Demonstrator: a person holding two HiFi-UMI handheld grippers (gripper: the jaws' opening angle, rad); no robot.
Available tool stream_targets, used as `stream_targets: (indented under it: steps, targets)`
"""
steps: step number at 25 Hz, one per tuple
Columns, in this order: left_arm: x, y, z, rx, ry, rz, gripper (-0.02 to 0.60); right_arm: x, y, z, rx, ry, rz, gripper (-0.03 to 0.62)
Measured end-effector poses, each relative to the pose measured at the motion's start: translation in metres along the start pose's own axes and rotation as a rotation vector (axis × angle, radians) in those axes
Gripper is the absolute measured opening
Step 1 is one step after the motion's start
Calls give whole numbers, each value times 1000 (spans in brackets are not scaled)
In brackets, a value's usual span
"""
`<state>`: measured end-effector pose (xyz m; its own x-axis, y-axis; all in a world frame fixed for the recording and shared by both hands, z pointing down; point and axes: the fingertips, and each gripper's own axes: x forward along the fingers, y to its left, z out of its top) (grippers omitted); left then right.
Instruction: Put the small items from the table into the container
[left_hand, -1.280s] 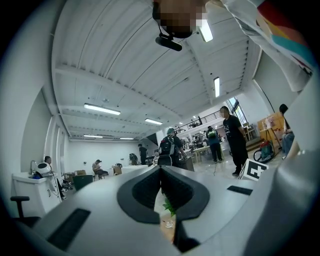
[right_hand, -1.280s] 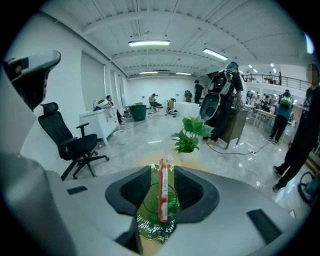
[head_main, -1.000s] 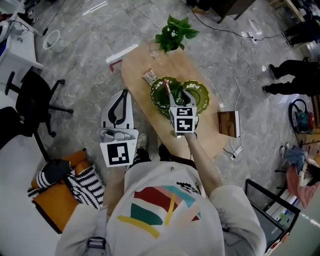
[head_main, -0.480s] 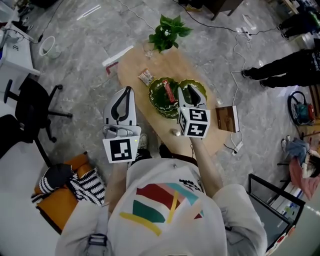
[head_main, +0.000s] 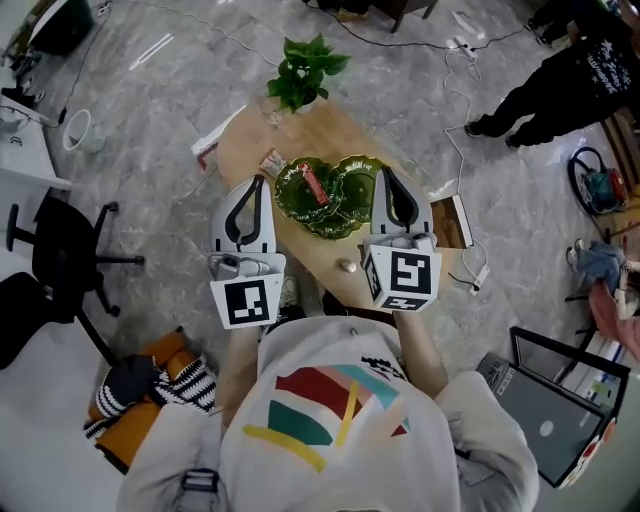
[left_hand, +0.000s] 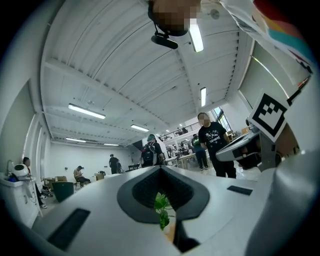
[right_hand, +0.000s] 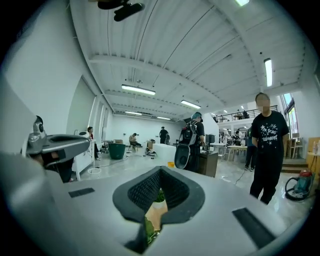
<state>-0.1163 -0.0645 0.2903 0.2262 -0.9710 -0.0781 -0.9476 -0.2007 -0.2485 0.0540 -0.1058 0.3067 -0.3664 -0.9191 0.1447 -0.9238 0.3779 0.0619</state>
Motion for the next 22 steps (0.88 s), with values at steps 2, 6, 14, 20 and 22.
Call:
stream_targets:
  steps: [2, 6, 14, 20, 22]
  targets:
    - [3, -4, 3, -5, -11, -14, 8, -5, -6, 3, -5, -12, -12, 14]
    - [5, -9, 8, -21, -36, -35, 8, -10, -13, -5, 11, 1, -24, 14]
    - [5, -8, 17, -44, -70, -29, 8, -15, -14, -10, 34, 8, -16, 14]
    - [1, -10, 16, -44, -66, -35, 8, -18, -18, -17, 31, 15, 20, 14]
    - [2, -12, 13, -53, -58, -36, 8, -18, -24, -27, 29, 45, 17, 15]
